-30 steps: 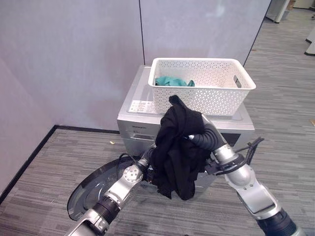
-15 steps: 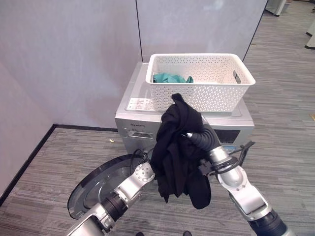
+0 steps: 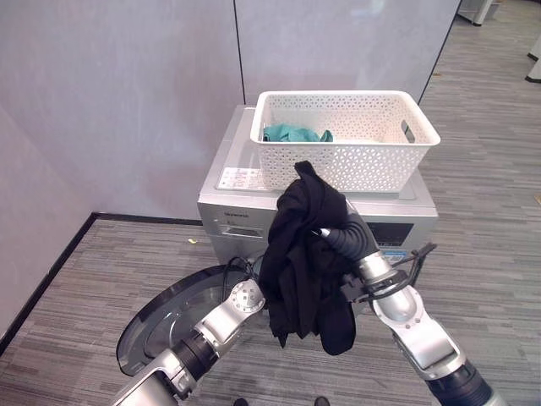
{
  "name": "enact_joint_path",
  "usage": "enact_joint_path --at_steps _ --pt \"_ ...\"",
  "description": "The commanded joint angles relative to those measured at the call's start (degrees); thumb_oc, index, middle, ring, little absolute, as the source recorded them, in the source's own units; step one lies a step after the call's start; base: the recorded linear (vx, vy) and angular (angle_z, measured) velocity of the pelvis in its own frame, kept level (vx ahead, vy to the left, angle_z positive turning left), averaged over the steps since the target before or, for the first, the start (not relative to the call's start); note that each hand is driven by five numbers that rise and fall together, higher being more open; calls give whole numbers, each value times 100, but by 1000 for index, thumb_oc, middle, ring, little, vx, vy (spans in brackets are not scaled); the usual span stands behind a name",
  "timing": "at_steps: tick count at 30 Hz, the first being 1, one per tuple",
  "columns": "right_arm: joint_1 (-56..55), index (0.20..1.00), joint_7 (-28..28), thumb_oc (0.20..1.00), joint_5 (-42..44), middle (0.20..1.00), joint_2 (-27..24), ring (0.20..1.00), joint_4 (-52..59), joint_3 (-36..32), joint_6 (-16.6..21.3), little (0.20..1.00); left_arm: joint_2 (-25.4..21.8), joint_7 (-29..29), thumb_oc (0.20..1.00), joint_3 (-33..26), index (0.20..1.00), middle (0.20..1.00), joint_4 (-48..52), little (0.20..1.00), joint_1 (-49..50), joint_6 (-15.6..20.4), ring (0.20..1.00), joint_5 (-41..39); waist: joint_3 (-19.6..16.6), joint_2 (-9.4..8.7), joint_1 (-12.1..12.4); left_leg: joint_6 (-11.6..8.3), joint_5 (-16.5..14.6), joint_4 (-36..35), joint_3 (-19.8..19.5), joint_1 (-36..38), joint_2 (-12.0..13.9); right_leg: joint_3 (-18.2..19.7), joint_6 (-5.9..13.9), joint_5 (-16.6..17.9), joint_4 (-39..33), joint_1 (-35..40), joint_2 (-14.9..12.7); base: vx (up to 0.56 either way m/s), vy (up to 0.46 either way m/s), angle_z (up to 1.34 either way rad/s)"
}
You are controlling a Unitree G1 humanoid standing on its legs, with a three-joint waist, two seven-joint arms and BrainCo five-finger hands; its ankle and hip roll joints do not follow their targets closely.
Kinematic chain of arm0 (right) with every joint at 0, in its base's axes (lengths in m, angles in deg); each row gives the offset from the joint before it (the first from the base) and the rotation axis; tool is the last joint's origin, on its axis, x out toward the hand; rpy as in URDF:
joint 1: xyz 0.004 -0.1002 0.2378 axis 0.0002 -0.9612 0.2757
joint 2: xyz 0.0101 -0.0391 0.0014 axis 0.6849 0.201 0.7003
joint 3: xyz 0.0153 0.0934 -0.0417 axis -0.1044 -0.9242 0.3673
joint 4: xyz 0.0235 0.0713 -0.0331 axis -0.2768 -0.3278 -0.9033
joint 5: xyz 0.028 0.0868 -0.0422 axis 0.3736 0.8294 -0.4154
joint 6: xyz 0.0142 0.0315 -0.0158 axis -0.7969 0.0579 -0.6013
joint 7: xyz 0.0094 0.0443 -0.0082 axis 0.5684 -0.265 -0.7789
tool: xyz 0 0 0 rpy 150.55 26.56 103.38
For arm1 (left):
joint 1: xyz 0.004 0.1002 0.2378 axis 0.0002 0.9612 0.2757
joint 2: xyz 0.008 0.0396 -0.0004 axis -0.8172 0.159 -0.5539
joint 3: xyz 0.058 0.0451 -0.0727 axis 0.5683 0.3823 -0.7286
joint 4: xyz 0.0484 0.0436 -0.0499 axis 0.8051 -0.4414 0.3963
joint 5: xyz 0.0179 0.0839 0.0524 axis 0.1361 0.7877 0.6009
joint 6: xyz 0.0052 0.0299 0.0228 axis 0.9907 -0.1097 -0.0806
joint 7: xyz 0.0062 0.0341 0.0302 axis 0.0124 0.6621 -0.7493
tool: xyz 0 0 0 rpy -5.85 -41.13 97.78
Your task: Grab the laundry basket,head to the washer,open it,put in the laundry and shut it.
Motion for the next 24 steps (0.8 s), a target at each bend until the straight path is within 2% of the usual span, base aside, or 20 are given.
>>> enact_joint_path --at_steps 1,4,6,9,11,12,22,24 --pt "596 200 -150 200 210 200 182 200 202 -62 255 200 221 98 1000 254 1000 1000 -270 1000 -634 436 1000 221 -108 -200 74 -51 -315 42 -104 -68 148 -97 83 -475 108 217 -228 0 0 0" --pt "730 200 -206 200 242 200 239 200 50 77 277 200 268 32 1000 389 1000 1000 -309 1000 -579 617 1000 665 -16 -218 128 -58 -295 42 -124 -104 151 -113 75 -491 121 191 -225 -10 -10 1" --pt "823 200 -159 200 407 200 283 200 -201 275 261 200 463 202 1000 769 1000 1000 -777 1000 -621 670 1000 1272 45 -234 160 -56 -299 42 -125 -121 142 -114 69 -490 104 184 -224 -6 -28 8" --pt "944 200 -178 200 560 200 346 200 -457 391 260 200 510 248 1000 973 1000 1000 -864 1000 -729 719 1000 1698 84 -220 195 -62 -283 42 -154 -173 128 -124 71 -486 75 163 -212 -5 -5 2" --pt "945 200 -179 200 560 200 346 200 -458 391 261 200 511 248 1000 973 1000 1000 -865 1000 -730 720 1000 1698 84 -219 195 -62 -282 42 -155 -174 127 -125 71 -486 75 162 -212 -2 -3 6" --pt "1002 200 -169 200 642 200 364 200 -540 427 270 200 461 297 1000 1125 1000 1000 -842 1000 -921 809 1000 2309 85 -216 204 -66 -283 42 -171 -199 123 -117 77 -482 64 145 -210 -32 1 3" --pt "1024 200 -168 200 646 200 368 200 -559 420 280 200 468 287 1000 1128 1000 1000 -854 1000 -929 818 1000 2340 90 -218 204 -59 -232 42 -175 -239 121 -121 73 -442 70 105 -211 -3 0 0" --pt "1061 200 -173 200 660 200 373 200 -604 435 290 200 429 253 1000 1206 1000 1000 -837 1000 -1028 895 1000 2621 86 -215 213 -63 -230 42 -180 -259 119 -120 78 -437 65 84 -210 -16 2 0"
